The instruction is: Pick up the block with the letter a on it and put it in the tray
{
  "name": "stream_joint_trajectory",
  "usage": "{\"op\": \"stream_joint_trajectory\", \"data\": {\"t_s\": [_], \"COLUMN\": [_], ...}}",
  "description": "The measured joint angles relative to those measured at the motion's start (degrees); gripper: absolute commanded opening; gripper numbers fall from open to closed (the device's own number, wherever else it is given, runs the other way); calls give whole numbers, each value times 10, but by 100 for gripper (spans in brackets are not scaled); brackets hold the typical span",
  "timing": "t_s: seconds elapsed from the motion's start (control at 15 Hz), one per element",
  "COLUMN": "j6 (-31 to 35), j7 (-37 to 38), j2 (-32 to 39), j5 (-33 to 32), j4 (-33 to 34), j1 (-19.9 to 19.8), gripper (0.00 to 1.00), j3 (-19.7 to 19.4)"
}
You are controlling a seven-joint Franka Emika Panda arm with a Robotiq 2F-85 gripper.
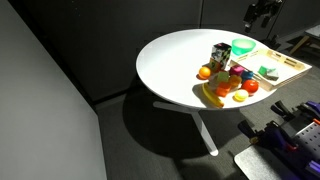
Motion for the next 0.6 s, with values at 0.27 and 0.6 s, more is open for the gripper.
{"op": "stream_joint_trajectory", "data": {"t_s": [0.27,0.6], "j6": [1,0], "j7": [0,0], "j2": [10,51], "j5": [0,0], "j4": [3,46], "j1": [0,0], "gripper": [100,100], "j3": [0,-4]}}
